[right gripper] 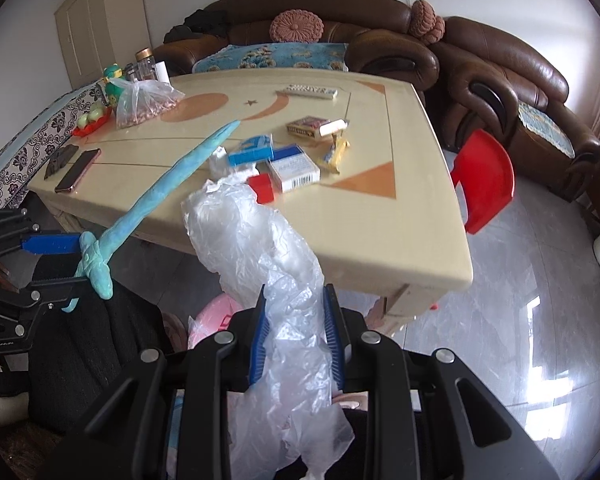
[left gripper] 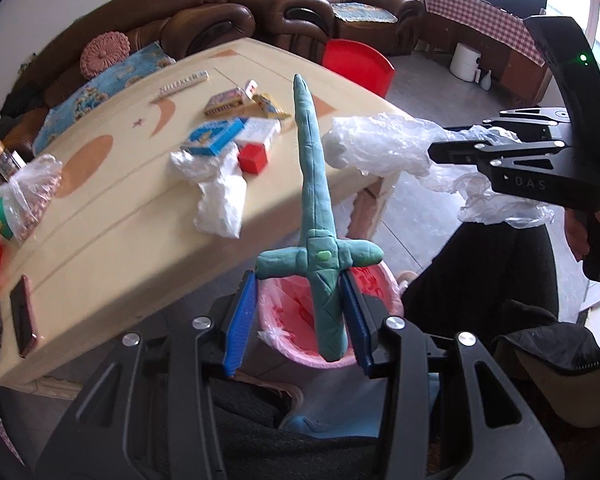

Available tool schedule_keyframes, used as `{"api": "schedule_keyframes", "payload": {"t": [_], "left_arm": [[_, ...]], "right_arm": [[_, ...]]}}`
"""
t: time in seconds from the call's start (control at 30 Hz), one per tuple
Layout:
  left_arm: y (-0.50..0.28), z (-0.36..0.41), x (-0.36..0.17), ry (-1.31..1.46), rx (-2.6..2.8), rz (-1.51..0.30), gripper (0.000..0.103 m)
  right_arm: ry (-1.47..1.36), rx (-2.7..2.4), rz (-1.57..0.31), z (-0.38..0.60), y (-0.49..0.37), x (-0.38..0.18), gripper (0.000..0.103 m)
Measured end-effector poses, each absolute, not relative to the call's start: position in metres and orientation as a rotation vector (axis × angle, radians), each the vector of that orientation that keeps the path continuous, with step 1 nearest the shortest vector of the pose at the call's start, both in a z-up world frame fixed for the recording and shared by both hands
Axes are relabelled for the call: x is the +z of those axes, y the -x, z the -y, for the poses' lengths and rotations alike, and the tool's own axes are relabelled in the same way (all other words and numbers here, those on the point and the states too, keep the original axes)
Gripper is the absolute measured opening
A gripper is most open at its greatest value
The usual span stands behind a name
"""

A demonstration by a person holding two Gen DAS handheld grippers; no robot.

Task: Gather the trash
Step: 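Carry the plastic bag and green sword with both tools over the pink bin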

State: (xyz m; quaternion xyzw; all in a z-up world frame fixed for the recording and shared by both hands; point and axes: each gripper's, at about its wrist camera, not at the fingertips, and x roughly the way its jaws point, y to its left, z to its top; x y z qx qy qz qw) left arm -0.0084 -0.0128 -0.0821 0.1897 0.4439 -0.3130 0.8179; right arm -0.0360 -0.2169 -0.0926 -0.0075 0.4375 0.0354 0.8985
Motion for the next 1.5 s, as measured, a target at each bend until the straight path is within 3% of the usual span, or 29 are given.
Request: {"api": "schedule_keyframes", "payload": {"t": [0.67, 1.5], "left_arm": [[0.01, 0.019, -0.156, -0.416, -0.704, -1.131, 0.042], [-0.042, 0.046, -0.287, -0.428, -0.69, -1.472, 0.042]], "right_arm": [[0.001, 0.047, -1.026, 0.224, 0.031, -0.152, 0.025], [-0.013, 0.016, -1.321, 0.21, -0.03, -0.287, 0.026]]}}
